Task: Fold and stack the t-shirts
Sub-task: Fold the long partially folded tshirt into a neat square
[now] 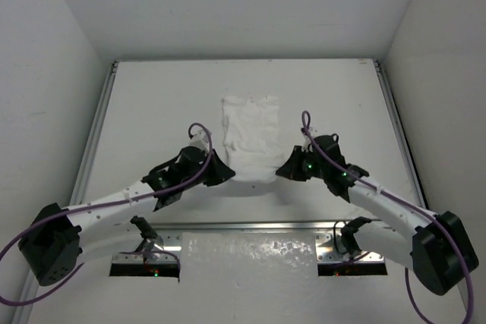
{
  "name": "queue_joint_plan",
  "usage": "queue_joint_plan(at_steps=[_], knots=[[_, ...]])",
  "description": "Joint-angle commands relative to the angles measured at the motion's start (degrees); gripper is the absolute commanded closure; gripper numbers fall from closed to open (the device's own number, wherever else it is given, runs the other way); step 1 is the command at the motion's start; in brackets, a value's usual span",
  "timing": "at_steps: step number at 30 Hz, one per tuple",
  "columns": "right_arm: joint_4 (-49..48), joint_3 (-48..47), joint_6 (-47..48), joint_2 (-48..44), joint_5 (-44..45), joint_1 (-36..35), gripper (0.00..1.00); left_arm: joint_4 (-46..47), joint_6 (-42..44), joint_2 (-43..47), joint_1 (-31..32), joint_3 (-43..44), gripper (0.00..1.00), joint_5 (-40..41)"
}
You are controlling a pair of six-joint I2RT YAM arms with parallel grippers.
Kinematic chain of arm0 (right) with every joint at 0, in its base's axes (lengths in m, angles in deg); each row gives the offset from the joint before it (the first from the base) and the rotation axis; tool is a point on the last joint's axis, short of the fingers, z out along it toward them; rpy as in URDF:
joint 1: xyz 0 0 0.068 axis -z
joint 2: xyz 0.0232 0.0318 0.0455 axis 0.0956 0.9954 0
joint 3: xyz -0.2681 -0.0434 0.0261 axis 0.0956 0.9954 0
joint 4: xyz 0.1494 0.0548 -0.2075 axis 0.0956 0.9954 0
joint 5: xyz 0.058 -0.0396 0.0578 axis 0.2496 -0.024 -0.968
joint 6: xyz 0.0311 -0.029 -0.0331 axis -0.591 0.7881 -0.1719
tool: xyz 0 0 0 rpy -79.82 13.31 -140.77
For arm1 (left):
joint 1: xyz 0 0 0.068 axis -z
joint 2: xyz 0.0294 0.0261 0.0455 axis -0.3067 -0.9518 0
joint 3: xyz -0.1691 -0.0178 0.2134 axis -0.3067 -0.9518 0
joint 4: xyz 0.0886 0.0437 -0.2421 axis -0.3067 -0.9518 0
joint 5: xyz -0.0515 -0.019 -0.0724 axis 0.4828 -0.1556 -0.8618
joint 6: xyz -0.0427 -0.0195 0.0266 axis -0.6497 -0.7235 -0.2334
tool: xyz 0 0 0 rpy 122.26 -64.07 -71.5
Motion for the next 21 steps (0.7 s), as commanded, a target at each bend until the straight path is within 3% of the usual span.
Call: queue_joint_plan(at_steps=[1,6,10,21], knots=[[4.6,-9.5,3.0,2.2,3.4,0.3,1.00,-0.9,1.8,-1.4,-0.2,9.2,1.00,5.7],[7.2,-21.9,6.7,12.6,5.6,2.1,1.00,-3.8,2.0,-10.2,-3.9,17.2,1.00,6.5],[7.8,-30.3,8.6,21.6,3.8,5.5,1.00,-2.5,2.9,-16.5,-11.2,22.4,1.00,3.3],[8.1,-47.5,13.3,39.9,0.5,9.6,1.00,-2.4,5.3,-32.5,-15.7,37.4,1.00,4.3]])
